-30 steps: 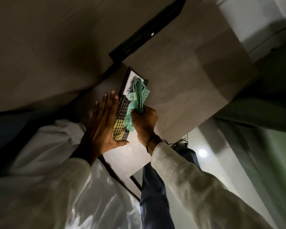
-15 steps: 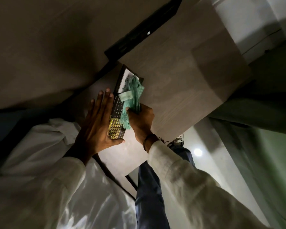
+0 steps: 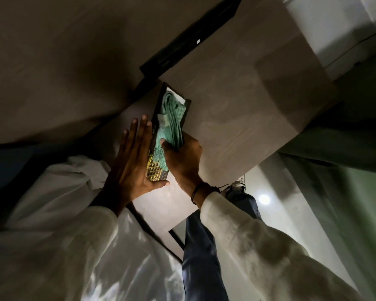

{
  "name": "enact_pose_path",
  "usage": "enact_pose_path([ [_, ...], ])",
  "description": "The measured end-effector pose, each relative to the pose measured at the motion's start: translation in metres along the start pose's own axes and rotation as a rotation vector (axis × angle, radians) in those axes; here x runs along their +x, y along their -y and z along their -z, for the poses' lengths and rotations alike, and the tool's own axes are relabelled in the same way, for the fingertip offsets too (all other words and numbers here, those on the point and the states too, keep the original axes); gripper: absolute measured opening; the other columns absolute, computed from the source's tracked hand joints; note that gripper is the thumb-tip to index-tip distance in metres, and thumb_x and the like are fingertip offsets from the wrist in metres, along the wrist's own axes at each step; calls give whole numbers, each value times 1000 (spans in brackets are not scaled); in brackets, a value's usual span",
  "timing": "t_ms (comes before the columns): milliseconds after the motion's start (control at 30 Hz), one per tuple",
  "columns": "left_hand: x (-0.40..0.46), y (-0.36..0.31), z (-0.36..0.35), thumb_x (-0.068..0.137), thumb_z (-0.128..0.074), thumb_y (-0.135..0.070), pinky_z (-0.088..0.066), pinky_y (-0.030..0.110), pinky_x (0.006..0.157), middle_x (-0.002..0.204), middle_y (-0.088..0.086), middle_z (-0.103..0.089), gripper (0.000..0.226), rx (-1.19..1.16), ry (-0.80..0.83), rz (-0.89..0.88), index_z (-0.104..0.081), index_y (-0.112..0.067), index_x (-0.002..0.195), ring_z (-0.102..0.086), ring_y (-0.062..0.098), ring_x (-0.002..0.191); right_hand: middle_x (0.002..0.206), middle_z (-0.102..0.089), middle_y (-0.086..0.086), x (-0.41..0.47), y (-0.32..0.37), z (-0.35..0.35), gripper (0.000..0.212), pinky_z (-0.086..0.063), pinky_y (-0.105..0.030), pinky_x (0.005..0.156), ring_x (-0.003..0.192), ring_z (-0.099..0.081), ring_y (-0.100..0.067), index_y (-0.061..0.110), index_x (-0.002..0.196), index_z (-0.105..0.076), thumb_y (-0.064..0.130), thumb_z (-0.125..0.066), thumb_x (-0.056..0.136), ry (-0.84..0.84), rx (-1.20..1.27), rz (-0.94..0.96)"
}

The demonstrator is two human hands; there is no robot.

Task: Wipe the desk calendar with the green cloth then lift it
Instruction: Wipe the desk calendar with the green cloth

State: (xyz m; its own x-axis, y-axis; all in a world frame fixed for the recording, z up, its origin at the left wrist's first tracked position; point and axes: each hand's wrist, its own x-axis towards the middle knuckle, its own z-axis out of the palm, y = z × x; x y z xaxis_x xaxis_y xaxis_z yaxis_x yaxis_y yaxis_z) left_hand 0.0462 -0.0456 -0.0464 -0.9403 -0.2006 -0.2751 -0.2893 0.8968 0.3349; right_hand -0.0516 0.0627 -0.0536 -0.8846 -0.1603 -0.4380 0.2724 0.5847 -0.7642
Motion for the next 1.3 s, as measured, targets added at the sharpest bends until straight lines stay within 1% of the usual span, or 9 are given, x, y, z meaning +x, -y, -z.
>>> enact_pose_path([
  [133,0,-1,1,47,-92,-71,-20,60,129,174,23,-8,162,-13,-3,9,-7,1,164,-11,41,162,78,-77,-9,10,-6,3,7,-48,-24,56,62,-62,-14,6,83,-74,12,-76,80,-3,0,-115],
  [267,1,-2,1,46,-91,-73,-16,55,131,173,23,-8,162,1,1,27,-8,3,163,-11,40,162,72,-75,-6,10,8,-1,10,-46,-23,54,60,-64,-17,8,80,-73,18,-76,79,-18,5,14],
  [433,2,-1,-1,49,-92,-70,-15,53,132,174,20,-5,161,-17,-6,29,-6,1,164,-10,39,163,71,-75,-11,17,-9,1,13,-58,-42,58,64,-70,-27,4,78,-72,16,-73,80,-2,-31,-66],
  [600,3,-2,0,50,-89,-73,-11,46,132,174,21,-9,158,-3,-22,35,-9,2,164,-13,39,162,73,-76,-6,13,3,-1,8,-56,-27,59,64,-70,-19,9,79,-74,16,-77,79,-20,5,68],
  [833,3,-3,-1,50,-90,-72,2,37,133,174,21,-9,158,-11,-25,60,-9,0,164,-12,39,162,66,-72,-9,14,-1,0,13,-50,-29,54,57,-64,-22,6,72,-70,15,-77,78,-15,-40,66],
  [933,4,-1,-3,50,-89,-74,-8,46,133,173,23,-12,157,12,-37,33,-10,1,163,-14,41,161,78,-77,-8,9,-2,-1,10,-56,-28,61,67,-69,-19,8,85,-75,16,-77,78,0,-34,96],
  [1067,4,-4,-3,50,-90,-71,-19,56,130,173,23,-10,158,8,-41,42,-7,0,164,-14,41,161,73,-75,-9,18,-6,1,6,-54,-32,60,64,-68,-22,6,80,-72,11,-74,80,-39,-45,-3],
  [1200,5,-3,-6,51,-89,-73,-16,51,130,173,24,-12,158,6,-56,51,-5,-1,164,-16,42,161,75,-76,-8,8,3,-1,7,-52,-26,60,67,-70,-21,8,83,-74,11,-76,77,-20,-19,152],
  [1300,4,-4,-6,51,-90,-71,-12,47,131,174,21,-10,158,-2,-64,64,-4,-3,165,-14,39,162,75,-75,-11,17,-9,1,4,-38,-18,54,67,-68,-27,5,80,-72,9,-73,80,-16,-51,14],
])
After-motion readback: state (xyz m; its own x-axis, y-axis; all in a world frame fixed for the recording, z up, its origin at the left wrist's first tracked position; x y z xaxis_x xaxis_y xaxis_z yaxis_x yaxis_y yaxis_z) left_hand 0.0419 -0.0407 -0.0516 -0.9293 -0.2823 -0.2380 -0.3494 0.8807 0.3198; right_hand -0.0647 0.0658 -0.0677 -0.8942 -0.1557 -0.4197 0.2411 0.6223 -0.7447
